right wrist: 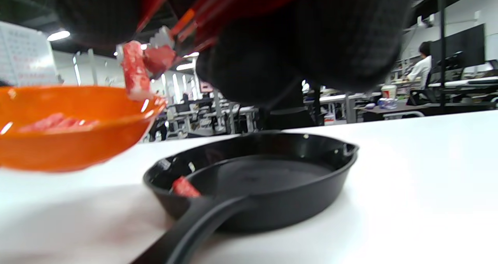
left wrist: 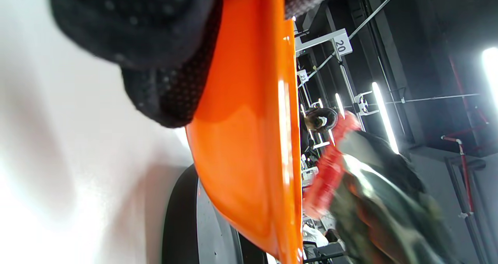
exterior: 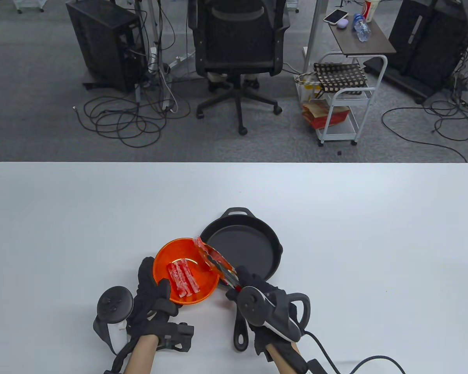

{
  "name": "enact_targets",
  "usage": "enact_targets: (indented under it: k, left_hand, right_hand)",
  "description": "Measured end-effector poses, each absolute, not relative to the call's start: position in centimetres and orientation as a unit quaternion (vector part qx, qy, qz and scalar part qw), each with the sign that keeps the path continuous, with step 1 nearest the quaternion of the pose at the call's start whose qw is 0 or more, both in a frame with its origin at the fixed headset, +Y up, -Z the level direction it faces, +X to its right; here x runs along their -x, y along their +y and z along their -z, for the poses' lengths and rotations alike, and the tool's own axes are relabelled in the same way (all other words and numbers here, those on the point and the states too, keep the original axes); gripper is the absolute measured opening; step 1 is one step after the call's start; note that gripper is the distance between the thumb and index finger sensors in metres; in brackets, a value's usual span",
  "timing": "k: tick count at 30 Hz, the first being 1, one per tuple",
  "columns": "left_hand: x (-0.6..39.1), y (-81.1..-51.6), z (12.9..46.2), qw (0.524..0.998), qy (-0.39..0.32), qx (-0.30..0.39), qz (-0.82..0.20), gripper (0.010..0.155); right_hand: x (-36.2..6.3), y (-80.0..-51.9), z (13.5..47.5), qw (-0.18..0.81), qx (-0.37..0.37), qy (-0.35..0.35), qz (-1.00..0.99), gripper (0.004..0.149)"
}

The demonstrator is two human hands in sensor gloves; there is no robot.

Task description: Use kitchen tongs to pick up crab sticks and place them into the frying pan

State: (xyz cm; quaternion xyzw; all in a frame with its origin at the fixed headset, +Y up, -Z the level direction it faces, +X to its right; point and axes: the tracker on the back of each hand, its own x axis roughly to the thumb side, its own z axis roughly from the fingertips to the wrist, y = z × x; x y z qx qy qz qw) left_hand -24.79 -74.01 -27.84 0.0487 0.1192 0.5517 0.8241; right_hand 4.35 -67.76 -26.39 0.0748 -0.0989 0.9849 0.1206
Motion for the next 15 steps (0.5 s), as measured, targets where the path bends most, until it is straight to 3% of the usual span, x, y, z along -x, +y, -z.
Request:
enact_targets:
  k: [6, 15]
  left_hand:
    - [25.7, -73.8, 27.7, 0.813, 0.132, -0.060, -0.564, 0.067]
    - [26.8, -73.8, 27.6, 0.795, 0.152, -0.071, -0.583, 0.067]
  right_hand:
    - [-6.9, -67.5, 27.0, 0.144, -0.030, -0.104, -0.984, 0.062]
    - [-7.2, -70.7, 29.1, 0.088, -0.007, -0.018, -0.996, 0.062]
